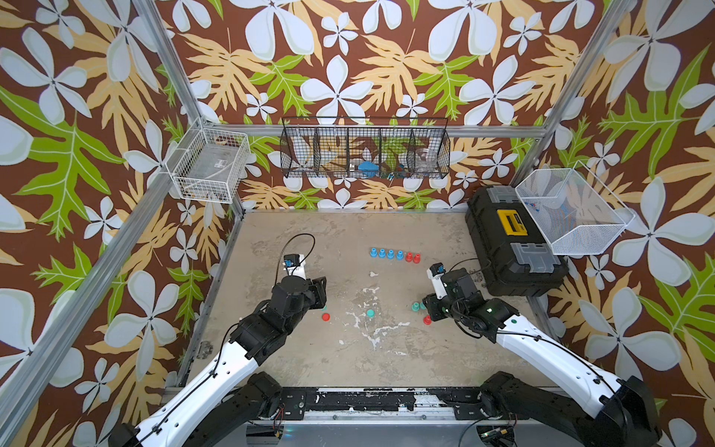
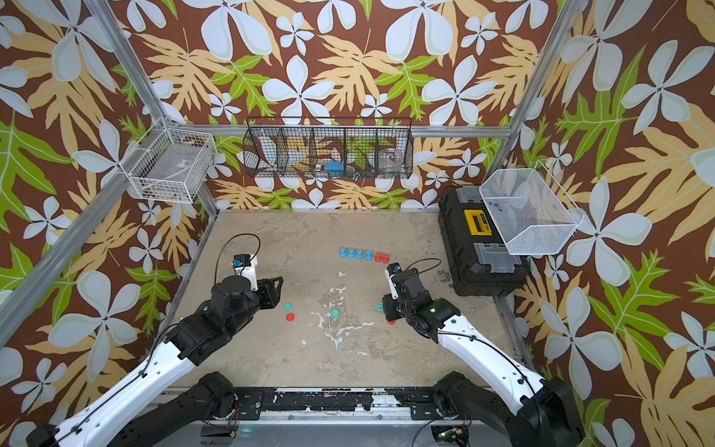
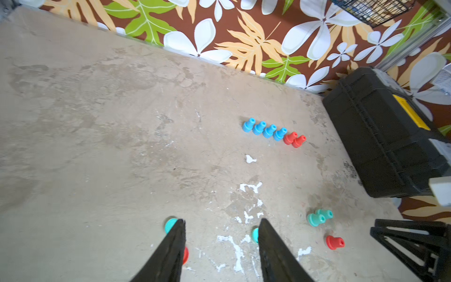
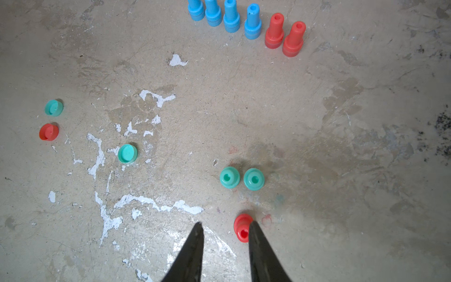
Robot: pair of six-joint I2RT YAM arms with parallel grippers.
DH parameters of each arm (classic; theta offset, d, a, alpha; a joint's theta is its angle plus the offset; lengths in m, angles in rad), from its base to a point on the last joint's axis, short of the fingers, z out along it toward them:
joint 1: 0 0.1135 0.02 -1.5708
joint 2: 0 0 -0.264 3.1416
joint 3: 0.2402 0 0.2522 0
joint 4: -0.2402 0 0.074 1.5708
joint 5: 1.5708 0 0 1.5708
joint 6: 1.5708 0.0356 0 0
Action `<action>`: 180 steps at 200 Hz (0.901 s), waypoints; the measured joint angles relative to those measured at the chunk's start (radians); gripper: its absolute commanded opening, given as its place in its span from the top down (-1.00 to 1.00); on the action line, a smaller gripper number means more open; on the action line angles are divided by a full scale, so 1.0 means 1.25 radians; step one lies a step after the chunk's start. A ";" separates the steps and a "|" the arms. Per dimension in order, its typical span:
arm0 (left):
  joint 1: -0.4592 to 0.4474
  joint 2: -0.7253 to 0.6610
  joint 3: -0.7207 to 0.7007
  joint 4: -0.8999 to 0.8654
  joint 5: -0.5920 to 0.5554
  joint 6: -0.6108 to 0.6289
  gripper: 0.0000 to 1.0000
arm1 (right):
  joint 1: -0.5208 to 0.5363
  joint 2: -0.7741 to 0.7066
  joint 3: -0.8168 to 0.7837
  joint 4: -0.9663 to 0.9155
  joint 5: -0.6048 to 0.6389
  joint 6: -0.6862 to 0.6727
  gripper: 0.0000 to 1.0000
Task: Close the stamp cap
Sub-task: Move the cover to the center of the board, then pick up the stamp from the center of the board.
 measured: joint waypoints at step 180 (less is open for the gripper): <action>0.020 -0.083 -0.077 -0.040 -0.017 0.086 -0.04 | 0.017 0.212 0.103 -0.063 0.080 -0.033 0.36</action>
